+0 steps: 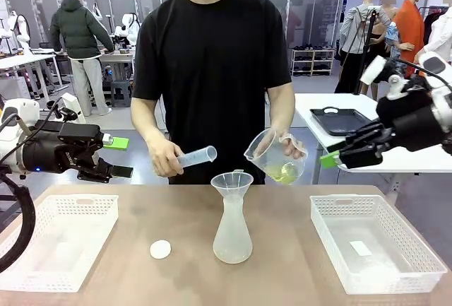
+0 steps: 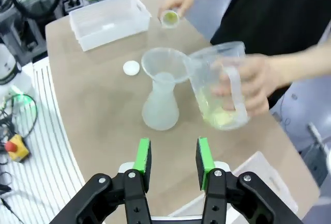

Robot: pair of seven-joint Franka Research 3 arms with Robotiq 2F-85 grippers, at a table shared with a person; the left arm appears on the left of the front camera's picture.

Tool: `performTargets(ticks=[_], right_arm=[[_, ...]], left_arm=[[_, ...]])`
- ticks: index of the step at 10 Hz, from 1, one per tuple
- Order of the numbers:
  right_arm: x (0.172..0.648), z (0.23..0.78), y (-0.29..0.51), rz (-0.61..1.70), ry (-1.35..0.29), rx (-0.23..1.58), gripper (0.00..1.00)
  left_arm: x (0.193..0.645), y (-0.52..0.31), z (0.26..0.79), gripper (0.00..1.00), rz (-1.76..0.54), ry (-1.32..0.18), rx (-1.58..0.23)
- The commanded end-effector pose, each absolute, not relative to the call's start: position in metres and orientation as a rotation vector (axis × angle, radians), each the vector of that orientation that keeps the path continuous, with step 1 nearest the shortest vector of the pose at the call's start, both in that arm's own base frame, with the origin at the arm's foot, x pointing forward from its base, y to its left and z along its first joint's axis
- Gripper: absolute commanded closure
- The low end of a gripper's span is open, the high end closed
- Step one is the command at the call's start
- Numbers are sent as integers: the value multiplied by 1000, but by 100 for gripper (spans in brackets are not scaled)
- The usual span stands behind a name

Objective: Prepare the solutions needed for the experiment.
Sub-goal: Once the solution is in the Big flask , pick up the Plastic Funnel and place it back into the right Organizing basket.

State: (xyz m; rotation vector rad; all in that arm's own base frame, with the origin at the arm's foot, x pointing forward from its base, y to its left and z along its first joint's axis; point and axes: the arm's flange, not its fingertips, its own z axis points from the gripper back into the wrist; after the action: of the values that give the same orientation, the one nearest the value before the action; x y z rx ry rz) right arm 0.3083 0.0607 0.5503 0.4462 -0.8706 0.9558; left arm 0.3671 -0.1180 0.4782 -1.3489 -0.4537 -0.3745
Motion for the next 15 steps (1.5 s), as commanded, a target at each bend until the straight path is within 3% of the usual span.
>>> performTargets(ticks=[1,2,5,6,7,11,13,15], right_arm=[[255,505,53,1101,-981,422,54],[308,550,61,956,-871,446,54],[307,551,54,983,-887,446,54],[322,558,60,837,-829,478,54],[338,559,44,683,-808,563,54],[375,546,-8,437,-628,1015,54],[381,528,-13,355,-453,1118,54],[386,518,-11,290,-385,1152,54]], left_arm=[[367,-120,480,0,-364,-457,-1376],[367,-120,480,0,-364,-457,-1376],[367,-120,480,0,-364,-457,-1376],[367,-120,480,0,-364,-457,-1376],[367,-120,480,0,-364,-457,-1376],[367,-120,480,0,-364,-457,-1376],[367,-120,480,0,-364,-457,-1376],[367,-120,480,0,-364,-457,-1376]])
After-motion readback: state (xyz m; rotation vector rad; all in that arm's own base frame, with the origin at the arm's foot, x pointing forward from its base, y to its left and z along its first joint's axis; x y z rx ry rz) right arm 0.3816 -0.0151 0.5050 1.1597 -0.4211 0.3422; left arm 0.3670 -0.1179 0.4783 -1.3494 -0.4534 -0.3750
